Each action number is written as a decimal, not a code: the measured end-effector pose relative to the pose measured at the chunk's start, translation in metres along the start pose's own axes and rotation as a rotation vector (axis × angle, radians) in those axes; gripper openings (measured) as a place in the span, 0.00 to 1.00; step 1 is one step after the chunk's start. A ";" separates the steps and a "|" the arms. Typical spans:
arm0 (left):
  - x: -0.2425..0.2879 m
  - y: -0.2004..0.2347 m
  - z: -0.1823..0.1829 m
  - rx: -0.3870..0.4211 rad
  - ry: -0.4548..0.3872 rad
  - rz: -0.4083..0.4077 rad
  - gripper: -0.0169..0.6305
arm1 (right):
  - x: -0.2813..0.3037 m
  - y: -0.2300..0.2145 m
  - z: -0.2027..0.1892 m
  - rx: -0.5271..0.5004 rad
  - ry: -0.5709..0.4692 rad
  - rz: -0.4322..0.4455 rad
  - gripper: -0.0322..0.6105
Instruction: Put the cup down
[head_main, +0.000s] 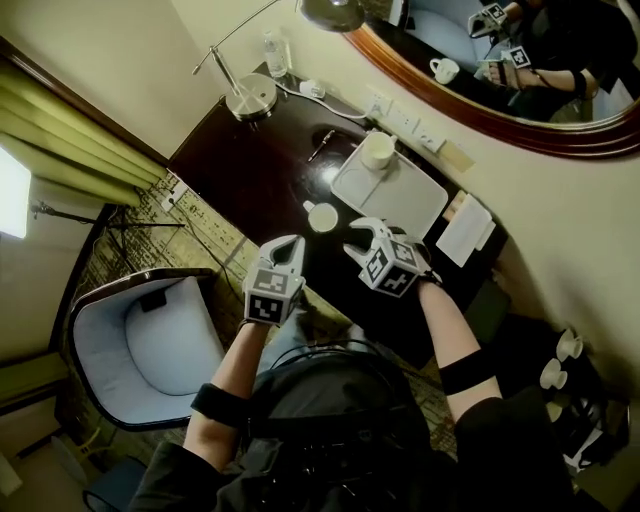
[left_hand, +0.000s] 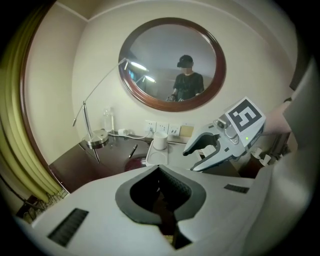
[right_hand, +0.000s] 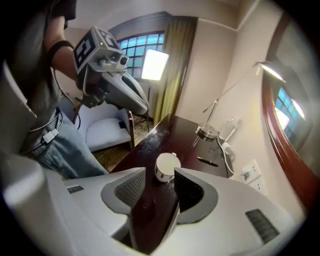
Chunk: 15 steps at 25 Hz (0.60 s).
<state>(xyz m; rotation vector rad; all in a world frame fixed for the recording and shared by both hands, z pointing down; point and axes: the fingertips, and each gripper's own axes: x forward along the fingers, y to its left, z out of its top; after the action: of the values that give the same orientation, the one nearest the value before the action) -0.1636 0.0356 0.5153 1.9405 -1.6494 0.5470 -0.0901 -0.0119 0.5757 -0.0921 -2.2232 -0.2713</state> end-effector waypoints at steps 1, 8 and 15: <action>0.000 0.002 -0.002 -0.007 0.003 0.003 0.01 | 0.007 0.000 0.005 -0.048 0.005 0.019 0.39; 0.010 0.010 -0.012 -0.039 0.014 -0.002 0.01 | 0.048 -0.004 0.023 -0.304 0.072 0.146 0.64; 0.027 0.025 -0.010 -0.049 -0.002 0.013 0.01 | 0.083 -0.010 0.024 -0.471 0.160 0.255 0.72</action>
<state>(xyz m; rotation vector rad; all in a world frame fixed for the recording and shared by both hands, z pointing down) -0.1831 0.0182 0.5426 1.8975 -1.6623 0.5049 -0.1614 -0.0188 0.6244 -0.5830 -1.9257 -0.6323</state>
